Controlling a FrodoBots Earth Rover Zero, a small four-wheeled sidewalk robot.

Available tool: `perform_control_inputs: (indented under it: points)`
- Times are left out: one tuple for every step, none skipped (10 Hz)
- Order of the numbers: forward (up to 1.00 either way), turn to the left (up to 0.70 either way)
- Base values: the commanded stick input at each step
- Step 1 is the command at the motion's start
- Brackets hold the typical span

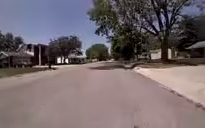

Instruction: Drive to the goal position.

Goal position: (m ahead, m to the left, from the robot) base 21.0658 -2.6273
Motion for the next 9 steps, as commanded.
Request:
perform_control_inputs:
  points:
    - [0.70,0.00]
    - [0.70,0.00]
    - [0.70,0.00]
    - [0.70,0.00]
    - [0.70,0.00]
    - [0.70,0.00]
    - [0.70,0.00]
    - [0.70,0.00]
    - [0.70,0.00]
